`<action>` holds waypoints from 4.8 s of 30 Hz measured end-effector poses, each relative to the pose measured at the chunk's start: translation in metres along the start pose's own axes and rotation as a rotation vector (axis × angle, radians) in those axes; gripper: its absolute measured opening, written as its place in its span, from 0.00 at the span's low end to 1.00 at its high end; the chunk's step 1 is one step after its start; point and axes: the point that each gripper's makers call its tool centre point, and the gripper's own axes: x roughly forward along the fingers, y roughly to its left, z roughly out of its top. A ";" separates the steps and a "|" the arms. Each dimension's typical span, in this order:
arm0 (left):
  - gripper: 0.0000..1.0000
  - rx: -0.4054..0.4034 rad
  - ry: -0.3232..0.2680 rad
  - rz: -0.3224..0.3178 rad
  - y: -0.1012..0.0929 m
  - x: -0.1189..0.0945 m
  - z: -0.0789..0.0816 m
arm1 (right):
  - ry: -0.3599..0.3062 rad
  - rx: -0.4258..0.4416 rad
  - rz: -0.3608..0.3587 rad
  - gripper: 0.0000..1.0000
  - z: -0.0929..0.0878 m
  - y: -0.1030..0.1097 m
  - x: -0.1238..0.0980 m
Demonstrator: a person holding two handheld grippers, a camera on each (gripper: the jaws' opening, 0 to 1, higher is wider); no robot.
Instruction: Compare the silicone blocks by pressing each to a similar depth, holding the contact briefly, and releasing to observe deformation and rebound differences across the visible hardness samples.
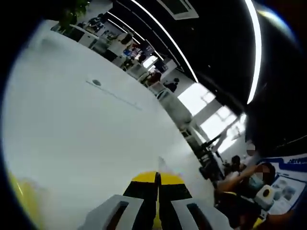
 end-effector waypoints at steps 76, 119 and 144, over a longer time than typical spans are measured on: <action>1.00 0.551 -0.018 0.187 0.055 -0.178 0.037 | 0.055 -0.099 -0.011 0.96 0.002 0.002 0.032; 1.00 0.561 -0.093 0.229 0.074 -0.295 0.024 | 0.026 -0.127 -0.050 0.95 -0.015 0.028 0.013; 1.00 0.539 -0.111 0.241 0.081 -0.298 0.036 | 0.058 -0.077 -0.069 0.94 -0.023 0.021 0.004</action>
